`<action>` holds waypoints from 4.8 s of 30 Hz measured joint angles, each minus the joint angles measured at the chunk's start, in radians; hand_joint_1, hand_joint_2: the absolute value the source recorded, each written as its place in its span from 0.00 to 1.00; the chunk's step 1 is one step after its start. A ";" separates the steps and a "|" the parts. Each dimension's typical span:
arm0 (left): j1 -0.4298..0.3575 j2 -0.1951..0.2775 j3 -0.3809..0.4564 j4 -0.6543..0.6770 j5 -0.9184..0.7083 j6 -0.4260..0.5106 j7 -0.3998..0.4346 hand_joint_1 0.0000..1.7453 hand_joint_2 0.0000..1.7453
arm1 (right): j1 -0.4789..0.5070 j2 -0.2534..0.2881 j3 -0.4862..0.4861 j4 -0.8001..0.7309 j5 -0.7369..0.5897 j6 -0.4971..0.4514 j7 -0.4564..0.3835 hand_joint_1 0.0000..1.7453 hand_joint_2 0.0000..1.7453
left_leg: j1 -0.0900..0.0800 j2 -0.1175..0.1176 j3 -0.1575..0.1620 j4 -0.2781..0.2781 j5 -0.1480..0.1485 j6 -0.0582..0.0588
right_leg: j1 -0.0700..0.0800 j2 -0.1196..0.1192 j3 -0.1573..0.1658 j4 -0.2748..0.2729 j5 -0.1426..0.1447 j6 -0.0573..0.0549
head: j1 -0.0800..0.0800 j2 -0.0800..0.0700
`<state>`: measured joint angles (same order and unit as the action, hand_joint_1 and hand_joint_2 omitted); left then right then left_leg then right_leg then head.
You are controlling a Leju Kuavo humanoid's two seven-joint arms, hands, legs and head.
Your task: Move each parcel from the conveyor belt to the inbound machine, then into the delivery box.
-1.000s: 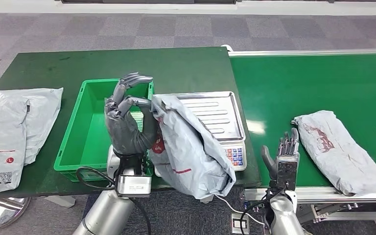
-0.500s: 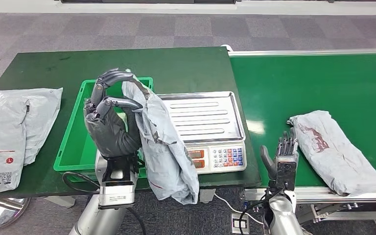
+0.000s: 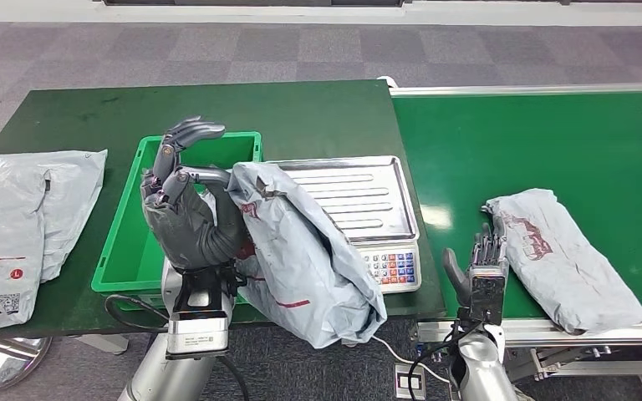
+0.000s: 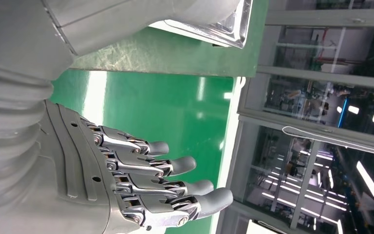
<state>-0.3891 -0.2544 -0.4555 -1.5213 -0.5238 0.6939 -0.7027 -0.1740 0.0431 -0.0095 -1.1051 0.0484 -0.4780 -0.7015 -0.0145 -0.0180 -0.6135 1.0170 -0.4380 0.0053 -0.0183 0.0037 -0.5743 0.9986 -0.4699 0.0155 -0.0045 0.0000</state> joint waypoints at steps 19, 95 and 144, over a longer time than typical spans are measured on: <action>-0.556 0.146 0.162 0.981 -0.679 -0.225 0.867 1.00 1.00 | -0.047 -0.022 0.254 -0.028 0.053 0.062 0.000 0.00 1.00 | 0.002 0.013 -0.002 -0.002 0.009 -0.005 | 0.003 0.013 -0.009 0.003 0.012 -0.008 | 0.000 0.000; -0.624 0.160 0.166 1.220 -0.745 -0.476 0.970 1.00 1.00 | -0.029 -0.048 0.285 -0.080 0.036 0.078 0.000 0.00 1.00 | 0.002 0.012 -0.004 -0.002 0.008 -0.005 | 0.002 0.012 -0.010 0.002 0.010 -0.007 | 0.000 0.000; -0.624 0.159 0.166 1.222 -0.745 -0.476 0.970 1.00 1.00 | -0.029 -0.048 0.285 -0.082 0.036 0.078 0.000 0.00 1.00 | 0.002 0.012 -0.004 -0.002 0.008 -0.005 | 0.002 0.012 -0.010 0.002 0.010 -0.007 | 0.000 0.000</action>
<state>-1.0133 -0.0958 -0.2895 -0.2990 -1.2688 0.2178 0.2678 -0.2028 -0.0053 0.2758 -1.1875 0.0843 -0.4002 -0.7015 -0.0123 -0.0062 -0.6174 1.0153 -0.4300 0.0004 -0.0161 0.0158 -0.5845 1.0008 -0.4595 0.0083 -0.0050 0.0000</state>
